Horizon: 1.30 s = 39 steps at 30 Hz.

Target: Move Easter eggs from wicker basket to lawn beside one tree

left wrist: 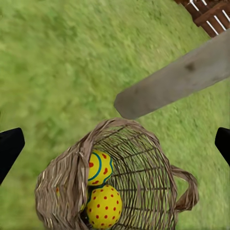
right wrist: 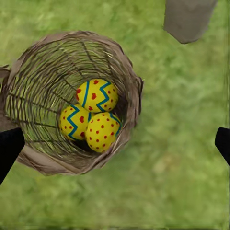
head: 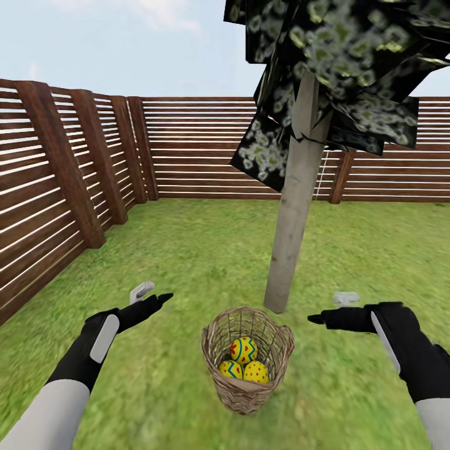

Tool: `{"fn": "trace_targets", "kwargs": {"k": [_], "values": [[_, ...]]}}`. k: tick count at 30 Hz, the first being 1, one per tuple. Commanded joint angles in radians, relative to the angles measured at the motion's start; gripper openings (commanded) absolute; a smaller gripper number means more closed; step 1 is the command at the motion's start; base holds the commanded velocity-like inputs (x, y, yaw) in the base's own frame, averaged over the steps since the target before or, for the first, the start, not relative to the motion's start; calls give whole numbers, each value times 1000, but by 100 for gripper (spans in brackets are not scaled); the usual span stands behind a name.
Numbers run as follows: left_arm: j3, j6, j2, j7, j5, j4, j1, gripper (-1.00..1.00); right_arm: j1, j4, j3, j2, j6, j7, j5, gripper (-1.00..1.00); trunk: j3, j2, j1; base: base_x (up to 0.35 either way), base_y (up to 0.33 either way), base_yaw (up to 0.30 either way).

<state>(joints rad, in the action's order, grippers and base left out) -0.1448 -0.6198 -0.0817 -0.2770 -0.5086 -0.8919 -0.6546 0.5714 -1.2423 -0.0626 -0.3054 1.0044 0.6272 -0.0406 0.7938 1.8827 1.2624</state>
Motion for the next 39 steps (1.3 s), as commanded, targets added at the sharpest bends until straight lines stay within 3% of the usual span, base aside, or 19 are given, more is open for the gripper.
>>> {"fn": "trace_targets", "kwargs": {"k": [1, 3, 4, 7, 10, 11, 17, 23, 33, 39], "values": [[-5, -8, -1, -2, -3, -1, 0, 100, 5, -2, 8, 12, 4, 6, -32, 100, 1, 0, 0, 0, 0, 0], [-21, -8, -11, -3, -4, -3, 0, 100, 21, -5, 32, 70, 6, -1, -134, 100, 1, 0, 0, 0, 0, 0], [-24, -9, -12, -4, -4, -3, 0, 100, 25, -5, 35, 82, 6, -4, -156, 100, 1, 0, 0, 0, 0, 0], [-52, -9, -20, -5, -4, -5, 0, 100, 48, -2, 65, 204, 6, -42, -334, 100, 1, 0, 0, 0, 0, 0], [-74, -10, -22, -5, -4, -4, 0, 100, 53, -3, 98, 283, 3, -54, -460, 100, 1, 0, 0, 0, 0, 0], [-83, -11, -36, -5, -4, -5, 0, 100, 54, -2, 120, 310, 2, -55, -489, 100, 1, 0, 0, 0, 0, 0], [-91, -12, -60, -5, -5, -3, 0, 100, 54, 1, 183, 324, 2, -54, -501, 100, 1, 0, 0, 0, 0, 0], [-91, -11, -62, -7, -5, -2, 0, 100, 54, 67, 192, 320, 0, -51, -502, 100, 1, 0, 0, 57, 0, 0], [-91, -11, -64, -11, -5, 1, 1, 100, 60, 152, 192, 319, -9, -50, -505, 100, 1, 0, 0, 299, 0, 0], [-91, -9, -64, -11, -5, 1, 1, 100, 72, 188, 236, 317, -9, 54, -508, 100, 1, 0, 0, 149, 0, 0]]}}
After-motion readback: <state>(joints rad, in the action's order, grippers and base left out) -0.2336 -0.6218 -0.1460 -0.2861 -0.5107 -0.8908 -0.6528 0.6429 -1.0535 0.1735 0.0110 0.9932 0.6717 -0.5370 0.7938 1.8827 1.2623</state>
